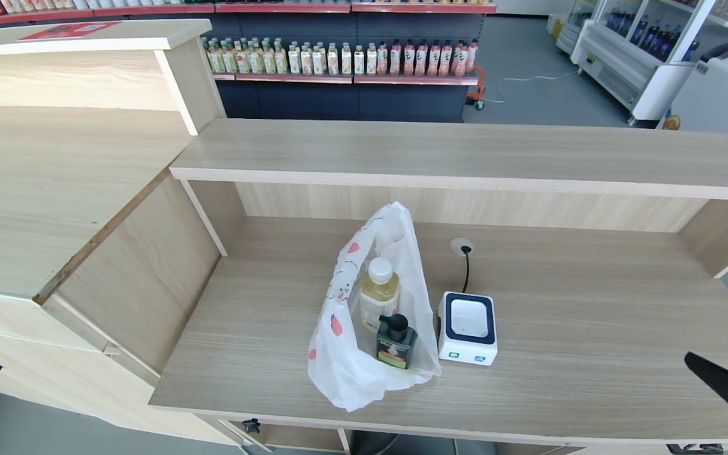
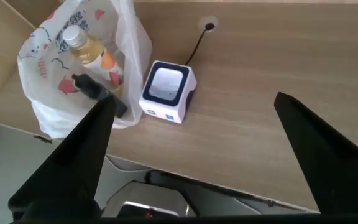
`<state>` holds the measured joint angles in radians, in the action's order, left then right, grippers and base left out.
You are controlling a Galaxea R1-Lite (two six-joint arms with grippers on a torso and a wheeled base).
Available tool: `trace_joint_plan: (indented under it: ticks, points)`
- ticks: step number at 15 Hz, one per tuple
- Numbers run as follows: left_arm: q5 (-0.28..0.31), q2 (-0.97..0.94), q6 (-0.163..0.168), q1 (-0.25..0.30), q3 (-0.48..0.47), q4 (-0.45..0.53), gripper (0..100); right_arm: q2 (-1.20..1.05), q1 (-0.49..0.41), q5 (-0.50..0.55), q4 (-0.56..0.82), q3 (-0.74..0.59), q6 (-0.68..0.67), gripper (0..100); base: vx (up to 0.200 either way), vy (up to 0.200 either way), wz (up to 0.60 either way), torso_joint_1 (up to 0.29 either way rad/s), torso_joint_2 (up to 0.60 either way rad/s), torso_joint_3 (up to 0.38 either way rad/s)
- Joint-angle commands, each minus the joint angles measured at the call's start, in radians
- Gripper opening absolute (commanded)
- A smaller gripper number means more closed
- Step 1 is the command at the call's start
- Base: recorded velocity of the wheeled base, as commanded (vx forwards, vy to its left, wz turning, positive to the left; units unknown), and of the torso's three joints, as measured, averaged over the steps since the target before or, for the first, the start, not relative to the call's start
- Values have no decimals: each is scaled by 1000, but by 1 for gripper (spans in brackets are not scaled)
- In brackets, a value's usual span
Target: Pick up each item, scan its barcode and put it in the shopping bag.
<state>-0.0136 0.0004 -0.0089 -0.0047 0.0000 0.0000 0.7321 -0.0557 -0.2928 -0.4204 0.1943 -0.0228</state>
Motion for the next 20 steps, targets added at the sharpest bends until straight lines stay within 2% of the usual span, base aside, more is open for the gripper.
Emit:
trace_joint_plan:
  ticks: [1,4,5,6,8,16,17,20]
  points:
    - [0,0,0,0,0,0,100,-623,-24,165,353,-194,43,100,0,0,0,0,0,0]
    - [0,0,0,0,0,0,100,-655,14,215,350,-194,12,100,0,0,0,0,0,0]
    - [0,0,0,0,0,0,100,-665,22,308,373,-194,12,100,0,0,0,0,0,0]
    - [0,0,0,0,0,0,100,-692,39,357,404,-194,10,100,0,0,0,0,0,0]
    - [0,0,-2,0,0,0,100,-717,45,327,413,-194,37,100,0,0,0,0,0,0]
    - [0,0,0,0,0,0,100,-732,50,323,414,-194,34,100,0,0,0,0,0,0]
    - [0,0,0,0,0,0,100,-732,50,323,414,-194,34,0,0,0,0,0,0,0]
    - [1,0,-2,0,0,0,100,-732,48,323,414,-194,35,0,0,0,0,0,0,0]
